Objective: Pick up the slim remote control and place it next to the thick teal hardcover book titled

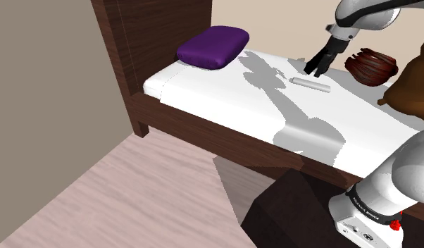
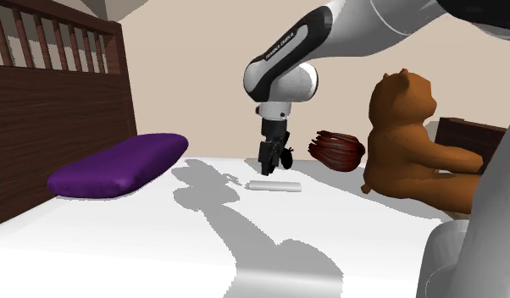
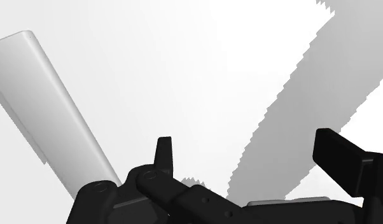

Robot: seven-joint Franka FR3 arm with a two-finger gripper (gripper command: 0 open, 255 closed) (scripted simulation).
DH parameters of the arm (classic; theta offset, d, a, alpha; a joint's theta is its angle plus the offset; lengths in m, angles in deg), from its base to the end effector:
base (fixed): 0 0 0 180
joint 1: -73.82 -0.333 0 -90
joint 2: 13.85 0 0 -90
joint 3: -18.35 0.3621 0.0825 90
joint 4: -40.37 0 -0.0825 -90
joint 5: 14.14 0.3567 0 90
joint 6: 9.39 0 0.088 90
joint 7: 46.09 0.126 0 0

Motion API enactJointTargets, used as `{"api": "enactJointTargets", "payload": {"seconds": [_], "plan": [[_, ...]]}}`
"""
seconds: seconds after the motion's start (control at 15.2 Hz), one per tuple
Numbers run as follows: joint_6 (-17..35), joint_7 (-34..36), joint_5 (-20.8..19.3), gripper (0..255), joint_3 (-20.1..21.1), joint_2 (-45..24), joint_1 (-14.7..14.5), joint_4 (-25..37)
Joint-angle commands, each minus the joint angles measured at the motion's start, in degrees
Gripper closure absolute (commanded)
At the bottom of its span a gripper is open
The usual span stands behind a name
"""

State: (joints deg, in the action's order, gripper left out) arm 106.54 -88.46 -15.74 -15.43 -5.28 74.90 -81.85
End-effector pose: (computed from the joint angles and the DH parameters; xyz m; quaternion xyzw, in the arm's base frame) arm 0.3901 -0.2882 0.5007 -0.9968 -0.0737 -0.0240 0.0178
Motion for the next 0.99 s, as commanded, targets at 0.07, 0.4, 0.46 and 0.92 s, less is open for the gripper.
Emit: {"api": "enactJointTargets", "payload": {"seconds": [0.07, 0.4, 0.46, 0.92], "plan": [[1.49, -6.68, 3.88, 0, -2.57, -7.26, 0.45, 4.08], [1.82, -17.32, 11.94, 0, -3.86, -20.48, 4.03, 13.2], [1.62, -19.18, 13.45, 0, -3.68, -23.11, 5.14, 15.31], [-1.08, -27.66, 20.39, 0, -0.71, -38.69, 13.56, 30.62]]}}
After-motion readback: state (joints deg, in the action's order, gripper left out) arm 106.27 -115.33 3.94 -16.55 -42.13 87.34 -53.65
